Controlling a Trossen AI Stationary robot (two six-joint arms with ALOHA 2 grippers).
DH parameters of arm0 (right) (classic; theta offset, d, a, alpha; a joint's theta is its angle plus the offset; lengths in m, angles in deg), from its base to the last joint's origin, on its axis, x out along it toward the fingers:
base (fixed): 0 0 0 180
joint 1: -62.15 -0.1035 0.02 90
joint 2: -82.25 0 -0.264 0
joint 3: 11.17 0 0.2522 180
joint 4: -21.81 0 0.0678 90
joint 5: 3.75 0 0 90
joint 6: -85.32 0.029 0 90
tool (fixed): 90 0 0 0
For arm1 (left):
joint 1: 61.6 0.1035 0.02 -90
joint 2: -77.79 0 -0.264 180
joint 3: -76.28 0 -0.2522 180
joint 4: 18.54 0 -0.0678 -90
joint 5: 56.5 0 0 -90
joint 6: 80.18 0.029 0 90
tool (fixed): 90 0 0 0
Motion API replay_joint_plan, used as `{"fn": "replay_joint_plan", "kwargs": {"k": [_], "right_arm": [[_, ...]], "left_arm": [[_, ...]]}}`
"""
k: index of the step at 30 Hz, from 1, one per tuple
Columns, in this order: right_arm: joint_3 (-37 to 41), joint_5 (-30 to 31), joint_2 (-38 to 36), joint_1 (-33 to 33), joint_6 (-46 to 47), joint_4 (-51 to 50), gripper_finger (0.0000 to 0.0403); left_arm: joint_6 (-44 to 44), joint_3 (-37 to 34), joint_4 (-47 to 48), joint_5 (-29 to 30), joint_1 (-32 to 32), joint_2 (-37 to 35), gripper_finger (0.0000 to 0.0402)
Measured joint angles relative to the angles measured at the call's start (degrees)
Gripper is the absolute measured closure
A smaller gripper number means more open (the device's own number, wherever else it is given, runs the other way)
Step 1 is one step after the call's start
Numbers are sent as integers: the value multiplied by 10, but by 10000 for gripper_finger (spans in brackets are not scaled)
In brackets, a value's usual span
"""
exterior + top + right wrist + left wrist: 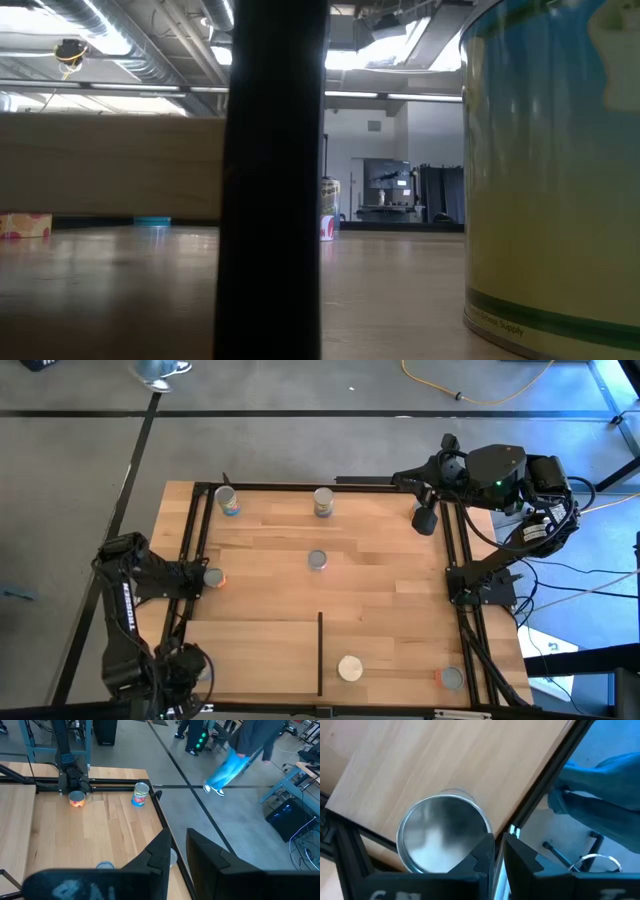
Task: Pick and place cans onto a shelf
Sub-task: Put the canned tomatoes on the shelf
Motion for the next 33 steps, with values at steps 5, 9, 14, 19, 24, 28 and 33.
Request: {"fn": "replay_joint_plan", "kwargs": {"k": [5, 9, 14, 19, 24, 28, 33], "right_arm": [[0, 0, 0, 0, 0, 0, 340], [0, 0, 0, 0, 2, -1, 340], [0, 0, 0, 0, 0, -2, 340], [0, 0, 0, 0, 1, -2, 340], [0, -1, 0, 0, 0, -2, 340], [0, -1, 0, 0, 0, -3, 340], [0, -2, 0, 0, 0, -3, 340]], "left_arm": [[-1, 33, 57, 0, 0, 0, 370], [-24, 46, 140, 0, 0, 0, 370], [-50, 37, 189, 1, 14, -5, 370], [-55, 13, 189, -24, 34, -7, 383], [-78, -8, 189, -31, 58, -7, 399], [-79, -11, 189, -36, 77, -7, 401], [-77, -11, 188, -79, 106, -7, 401]]}}
